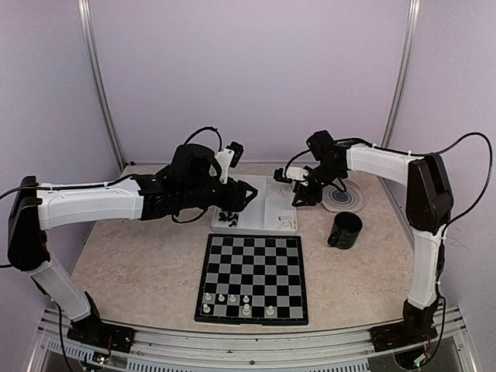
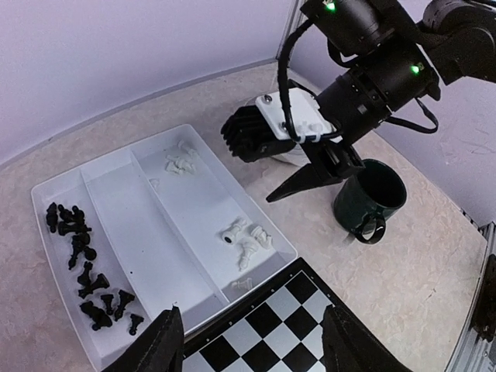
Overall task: Set up the chess pieces on the board
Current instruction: Pick up the king from the storage box.
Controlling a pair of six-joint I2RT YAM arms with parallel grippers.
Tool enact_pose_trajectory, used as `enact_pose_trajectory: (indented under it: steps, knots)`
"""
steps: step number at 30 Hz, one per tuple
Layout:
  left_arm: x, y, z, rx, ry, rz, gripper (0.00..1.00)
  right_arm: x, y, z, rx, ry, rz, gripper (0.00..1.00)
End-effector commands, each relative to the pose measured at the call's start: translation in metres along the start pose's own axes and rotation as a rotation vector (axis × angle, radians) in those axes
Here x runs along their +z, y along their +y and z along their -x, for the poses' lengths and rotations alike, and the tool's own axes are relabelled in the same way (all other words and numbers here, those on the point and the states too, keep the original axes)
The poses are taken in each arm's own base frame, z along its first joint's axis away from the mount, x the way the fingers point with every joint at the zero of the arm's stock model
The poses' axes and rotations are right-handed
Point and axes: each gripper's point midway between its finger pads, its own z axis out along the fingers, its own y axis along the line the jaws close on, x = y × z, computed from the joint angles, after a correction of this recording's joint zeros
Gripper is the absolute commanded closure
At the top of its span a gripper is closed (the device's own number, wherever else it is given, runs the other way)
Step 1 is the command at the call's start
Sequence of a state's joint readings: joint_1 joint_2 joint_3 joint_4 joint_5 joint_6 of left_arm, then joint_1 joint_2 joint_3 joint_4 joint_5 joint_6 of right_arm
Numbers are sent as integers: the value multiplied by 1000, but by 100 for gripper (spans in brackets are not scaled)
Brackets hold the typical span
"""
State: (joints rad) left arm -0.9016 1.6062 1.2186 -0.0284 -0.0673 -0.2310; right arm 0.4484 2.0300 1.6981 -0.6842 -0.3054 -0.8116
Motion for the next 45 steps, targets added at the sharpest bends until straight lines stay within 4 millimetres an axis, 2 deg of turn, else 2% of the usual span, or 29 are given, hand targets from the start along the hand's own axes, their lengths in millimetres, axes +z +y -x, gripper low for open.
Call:
enact_pose_trajectory:
  steps: [1,6,10,15,22,24,30,34,37,40,42,44,45]
  knots:
    - [12,1,-31,-68,80,-76,39,21,24,-8,-160,96,56,47]
    - [10,6,-39,-54,96,-70,39,47,23,-9,-200,149,80,51]
    - [9,6,-37,-48,92,-74,39,66,31,-10,-222,179,134,52]
    - [7,5,-38,-38,103,-80,38,82,47,-17,-271,236,195,53]
    - [5,-1,-37,-34,113,-102,38,99,59,-33,-272,310,235,59]
    - [5,-3,-37,-29,114,-103,38,102,63,-32,-261,306,253,62]
    - [7,-4,-42,-18,130,-100,38,108,65,-27,-185,296,290,83]
    - [10,-4,-48,-3,143,-84,38,94,60,-5,-135,221,287,90]
    - [14,-2,-51,5,152,-69,38,73,50,24,-84,123,265,94]
    - [15,2,-49,12,126,-53,39,44,30,57,-5,-4,213,94]
    - [5,2,-36,14,21,-58,39,19,15,80,80,-112,187,98]
    - [-13,3,-18,15,-112,-44,39,-11,5,102,188,-254,212,100]
    - [-28,0,-2,14,-195,-49,39,-27,4,111,238,-336,252,100]
